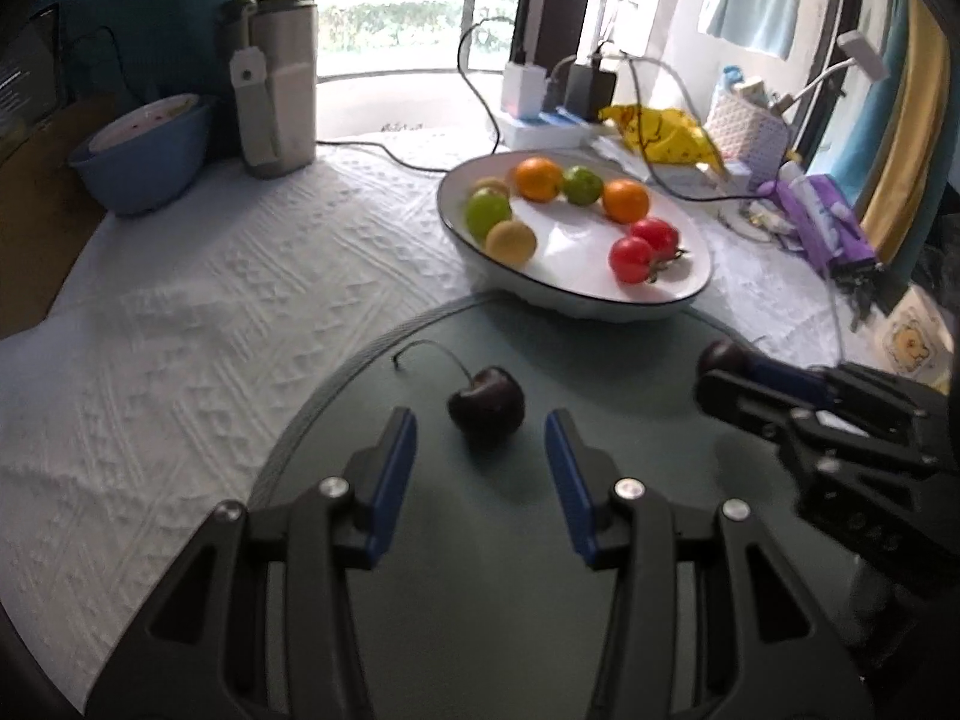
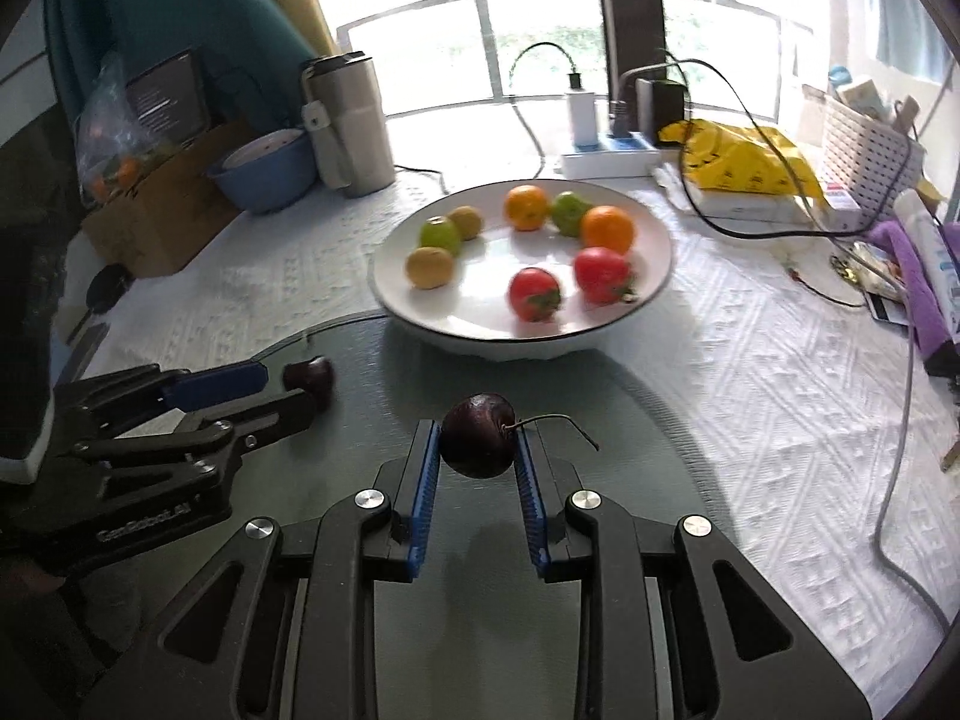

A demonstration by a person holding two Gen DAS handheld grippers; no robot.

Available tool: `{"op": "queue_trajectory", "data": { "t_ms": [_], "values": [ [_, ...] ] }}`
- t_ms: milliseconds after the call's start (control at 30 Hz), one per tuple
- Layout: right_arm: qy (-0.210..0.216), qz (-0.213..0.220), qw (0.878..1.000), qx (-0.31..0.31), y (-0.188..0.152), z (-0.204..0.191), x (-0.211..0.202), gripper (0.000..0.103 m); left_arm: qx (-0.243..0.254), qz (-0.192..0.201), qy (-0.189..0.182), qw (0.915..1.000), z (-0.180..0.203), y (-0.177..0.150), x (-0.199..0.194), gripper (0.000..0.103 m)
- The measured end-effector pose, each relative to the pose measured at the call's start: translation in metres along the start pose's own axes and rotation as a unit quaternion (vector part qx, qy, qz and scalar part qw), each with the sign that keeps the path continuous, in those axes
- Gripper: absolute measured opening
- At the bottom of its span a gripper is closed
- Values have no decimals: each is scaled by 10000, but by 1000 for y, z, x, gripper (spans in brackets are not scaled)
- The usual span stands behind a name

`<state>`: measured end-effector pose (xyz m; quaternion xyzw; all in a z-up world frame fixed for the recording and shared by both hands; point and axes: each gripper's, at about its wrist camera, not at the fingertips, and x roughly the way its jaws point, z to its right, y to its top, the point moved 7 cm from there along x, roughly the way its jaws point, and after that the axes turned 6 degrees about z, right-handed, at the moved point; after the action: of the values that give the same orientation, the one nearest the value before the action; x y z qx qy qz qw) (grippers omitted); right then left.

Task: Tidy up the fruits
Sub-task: 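Grasp a dark cherry with the right gripper while the left gripper grasps another cherry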

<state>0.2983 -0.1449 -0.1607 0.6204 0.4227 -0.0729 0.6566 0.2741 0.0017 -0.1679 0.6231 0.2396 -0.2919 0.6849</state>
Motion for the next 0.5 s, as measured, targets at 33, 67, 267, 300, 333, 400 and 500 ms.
{"op": "queue_trajectory", "data": {
  "t_ms": [33, 67, 267, 300, 333, 400, 500],
  "values": [
    [-6, 12, 10000, 29, 1, 5, 0, 27, -9, -40, 36, 10000, 1, 1, 4, 46],
    [-2, 24, 10000, 47, 2, 7, 0, 27, -17, -82, 67, 9999, 1, 1, 8, 46],
    [83, 68, 9999, 135, 5, 18, 0, 27, 82, -75, 209, 9997, 4, 3, 19, 46],
    [105, 75, 9998, 151, 6, 19, 0, 27, 91, -84, 233, 9997, 4, 3, 20, 46],
    [123, 81, 9998, 163, 6, 19, -1, 27, 83, -88, 232, 9997, 4, 3, 20, 45],
    [154, 90, 9997, 161, 6, 20, -1, 27, 93, -87, 219, 9997, 5, 3, 19, 41],
    [170, 81, 9997, 121, 7, 19, 0, 27, 101, -64, 176, 9998, 7, 1, 17, 30]
  ]
}}
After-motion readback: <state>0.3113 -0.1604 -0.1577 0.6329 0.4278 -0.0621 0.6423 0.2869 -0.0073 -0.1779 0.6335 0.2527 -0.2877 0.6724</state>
